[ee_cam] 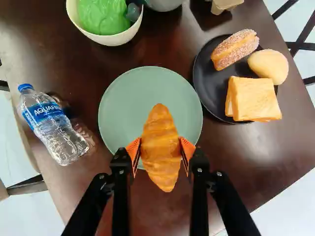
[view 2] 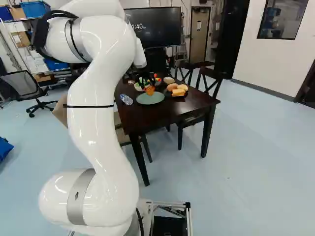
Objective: Move the croissant to the empty plate
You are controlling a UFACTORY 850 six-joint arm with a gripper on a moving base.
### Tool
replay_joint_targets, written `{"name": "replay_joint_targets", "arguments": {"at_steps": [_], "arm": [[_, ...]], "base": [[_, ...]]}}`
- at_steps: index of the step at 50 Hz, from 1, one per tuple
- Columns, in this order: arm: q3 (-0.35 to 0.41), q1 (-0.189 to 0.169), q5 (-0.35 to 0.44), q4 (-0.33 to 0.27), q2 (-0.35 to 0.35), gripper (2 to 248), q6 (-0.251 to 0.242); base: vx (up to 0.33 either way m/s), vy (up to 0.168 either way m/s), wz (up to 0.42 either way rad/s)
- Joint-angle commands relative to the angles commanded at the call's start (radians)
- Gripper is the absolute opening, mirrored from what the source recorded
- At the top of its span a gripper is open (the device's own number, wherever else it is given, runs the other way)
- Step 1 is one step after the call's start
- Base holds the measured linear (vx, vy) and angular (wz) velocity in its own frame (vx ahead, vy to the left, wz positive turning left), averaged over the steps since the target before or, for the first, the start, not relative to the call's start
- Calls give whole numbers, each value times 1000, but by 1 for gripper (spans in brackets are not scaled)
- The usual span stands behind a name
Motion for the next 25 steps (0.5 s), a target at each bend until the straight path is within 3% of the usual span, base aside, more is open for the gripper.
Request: {"name": "replay_joint_targets", "arguments": {"at_steps": [25], "arm": [[0, 0, 0, 0, 0, 126, 0]], "base": [[14, 8, -7]]}}
